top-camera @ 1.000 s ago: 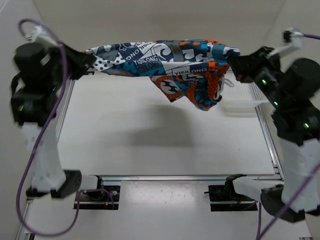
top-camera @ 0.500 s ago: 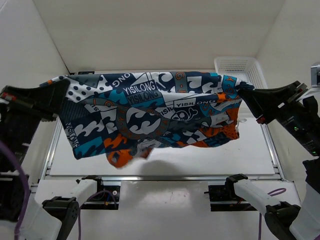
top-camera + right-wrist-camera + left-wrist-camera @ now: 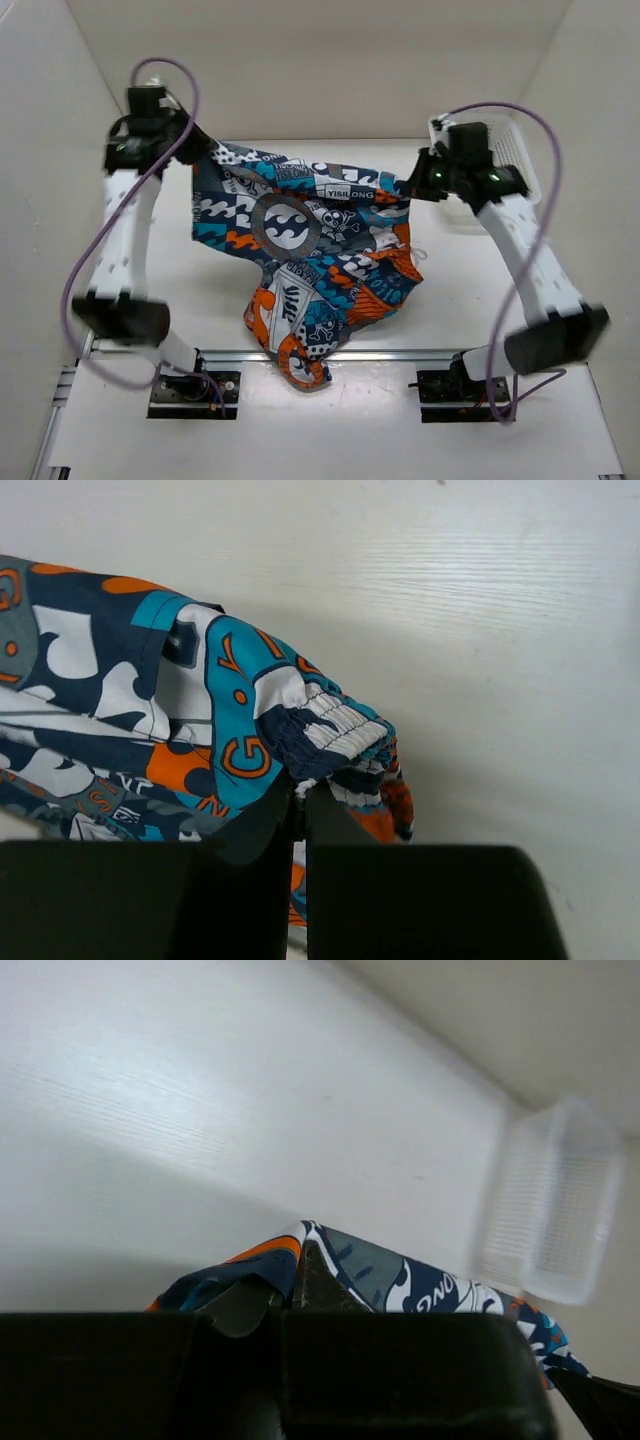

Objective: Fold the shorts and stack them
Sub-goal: Fold the shorts

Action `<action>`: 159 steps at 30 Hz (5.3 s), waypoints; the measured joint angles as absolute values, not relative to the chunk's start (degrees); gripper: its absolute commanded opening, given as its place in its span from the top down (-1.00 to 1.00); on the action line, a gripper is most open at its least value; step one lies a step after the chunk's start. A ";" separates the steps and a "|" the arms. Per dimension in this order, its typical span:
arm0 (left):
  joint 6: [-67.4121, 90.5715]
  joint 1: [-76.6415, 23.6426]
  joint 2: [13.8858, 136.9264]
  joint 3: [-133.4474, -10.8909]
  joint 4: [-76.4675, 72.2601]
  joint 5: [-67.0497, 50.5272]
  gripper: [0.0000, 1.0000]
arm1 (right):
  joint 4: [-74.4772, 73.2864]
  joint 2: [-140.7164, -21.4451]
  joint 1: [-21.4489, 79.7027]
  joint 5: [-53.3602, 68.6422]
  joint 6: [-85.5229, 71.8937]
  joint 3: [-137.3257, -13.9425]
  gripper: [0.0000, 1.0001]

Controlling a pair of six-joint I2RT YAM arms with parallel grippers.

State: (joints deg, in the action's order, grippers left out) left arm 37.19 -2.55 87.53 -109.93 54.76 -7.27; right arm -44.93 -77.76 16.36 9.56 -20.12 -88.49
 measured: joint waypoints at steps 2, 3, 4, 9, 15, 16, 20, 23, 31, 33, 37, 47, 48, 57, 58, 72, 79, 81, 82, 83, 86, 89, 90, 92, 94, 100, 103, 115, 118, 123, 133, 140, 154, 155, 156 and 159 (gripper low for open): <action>36.38 -2.33 96.88 -110.52 54.06 -6.31 0.80 | -42.78 -87.79 16.05 8.58 -19.88 -89.32 1.00; 36.10 -2.15 100.84 -110.80 53.82 -5.96 0.80 | -42.35 -93.49 15.86 8.16 -19.79 -90.91 1.00; 35.77 -2.02 104.90 -111.61 54.24 -5.61 0.80 | -42.17 -98.72 15.68 7.86 -19.64 -93.32 1.00; 34.28 -0.82 120.05 -120.44 56.12 -5.04 0.80 | -42.02 -118.69 14.70 6.98 -19.33 -108.31 1.00; 33.34 0.67 125.64 -131.31 56.86 -6.33 0.80 | -43.70 -126.96 14.13 7.62 -19.46 -124.33 1.00; 33.12 0.84 125.62 -132.40 56.86 -6.59 0.80 | -43.75 -126.87 14.04 7.86 -19.44 -125.51 1.00; 32.05 1.19 125.05 -134.78 56.86 -6.85 0.80 | -43.97 -124.09 13.98 9.17 -19.11 -126.63 1.00; 31.44 1.69 123.22 -134.76 57.91 -7.51 0.80 | -44.69 -119.33 13.93 10.79 -18.83 -125.64 1.00; 30.96 3.42 101.51 -133.36 60.49 -12.53 0.80 | -45.04 -91.77 14.00 16.49 -18.48 -120.64 1.00; 31.03 4.19 93.38 -133.32 60.42 -13.74 0.80 | -44.51 -83.81 14.02 18.55 -19.38 -118.69 1.00; 31.09 5.74 77.23 -133.78 61.54 -14.33 0.80 | -44.88 -71.31 14.06 22.59 -21.06 -115.24 1.00; 32.51 6.70 62.67 -137.69 65.41 -13.96 0.80 | -56.05 -62.61 14.04 25.50 -21.87 -125.58 1.00; 32.73 6.70 63.00 -137.91 65.87 -14.02 0.80 | -56.80 -62.26 14.04 25.36 -21.91 -126.15 1.00; 32.97 6.50 71.33 -131.20 65.23 -19.22 0.80 | -56.40 -60.23 14.11 20.71 -22.57 -109.65 1.00; 32.75 6.37 73.91 -130.10 64.86 -20.05 0.80 | -55.77 -61.17 14.17 20.14 -22.72 -106.87 1.00; 28.29 4.21 131.96 -137.05 64.05 -17.34 0.80 | -40.07 -103.70 14.72 13.61 -21.85 -99.63 1.00; 27.83 4.38 136.29 -141.78 63.09 -13.91 0.80 | -39.97 -123.72 13.45 13.98 -21.37 -115.26 1.00; 27.83 4.27 135.00 -141.21 61.98 -13.93 0.80 | -40.05 -125.01 13.06 14.87 -21.43 -116.46 1.00; 27.83 4.14 133.80 -140.00 61.63 -13.89 0.80 | -40.27 -124.99 12.97 15.09 -21.43 -116.46 1.00; 27.81 3.99 132.25 -138.30 61.21 -13.78 0.80 | -40.45 -124.79 12.88 15.16 -21.41 -116.46 1.00; 27.62 3.03 124.07 -128.22 60.88 -12.45 0.80 | -40.03 -122.83 12.43 15.11 -21.28 -113.84 1.00; 27.55 0.08 111.85 -115.90 60.69 -10.98 0.80 | -40.40 -119.07 11.31 14.92 -21.08 -108.51 1.00; 27.73 -1.41 107.79 -112.09 60.10 -10.46 0.80 | -40.47 -117.95 10.81 14.87 -20.97 -107.02 1.00; 28.51 -5.30 98.74 -103.96 59.44 -9.45 0.80 | -40.56 -115.48 9.50 14.24 -20.73 -103.96 1.00; 29.56 -10.00 90.91 -96.44 59.05 -8.58 0.80 | -40.40 -112.75 8.32 13.08 -20.47 -100.47 1.00; 35.81 -24.58 77.23 -78.04 58.15 -5.96 0.80 | -40.53 -102.17 6.70 8.16 -20.25 -88.27 1.00; 39.79 -30.17 74.85 -69.91 58.02 -4.54 0.80 | -40.47 -97.01 6.76 6.61 -20.23 -82.61 1.00; 52.73 -44.86 74.83 -55.81 58.46 -1.30 0.39 | -40.47 -80.38 6.98 -2.00 -21.34 -60.03 -0.49; 54.57 -44.99 76.77 -55.09 59.37 0.19 -0.88 | -39.81 -78.67 6.98 -2.85 -21.50 -58.26 -0.98; 56.40 -44.34 78.50 -55.13 60.36 3.11 -1.00 | -38.57 -78.74 6.98 -2.81 -21.69 -57.54 -0.98; 52.64 -24.29 76.64 -46.44 52.84 2.48 -0.91 | -36.03 -83.70 6.98 0.21 -21.76 -57.56 -0.98; 49.28 -22.17 90.70 -49.84 45.34 -0.56 -0.50 | -32.05 -91.72 6.98 3.33 -23.38 -57.52 -0.16; 41.15 -12.60 101.03 -64.64 45.95 0.49 0.28 | -27.22 -85.25 15.57 5.06 -32.49 -47.18 -0.87; 40.49 -11.75 101.03 -65.98 46.48 1.02 0.22 | -28.03 -83.94 16.23 4.84 -32.67 -46.61 -0.98; 39.77 -10.96 101.03 -67.26 46.76 1.58 0.00 | -29.12 -82.59 16.47 4.12 -32.82 -46.26 -0.98; 37.58 -8.95 100.97 -69.56 46.87 2.76 -0.54 | -32.32 -79.81 16.25 1.06 -32.29 -46.70 -0.98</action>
State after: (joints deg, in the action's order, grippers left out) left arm 37.58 -8.95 100.97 -69.56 46.87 2.76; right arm -32.32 -79.81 16.25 1.06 -32.29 -46.70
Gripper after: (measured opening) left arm 0.624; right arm 0.988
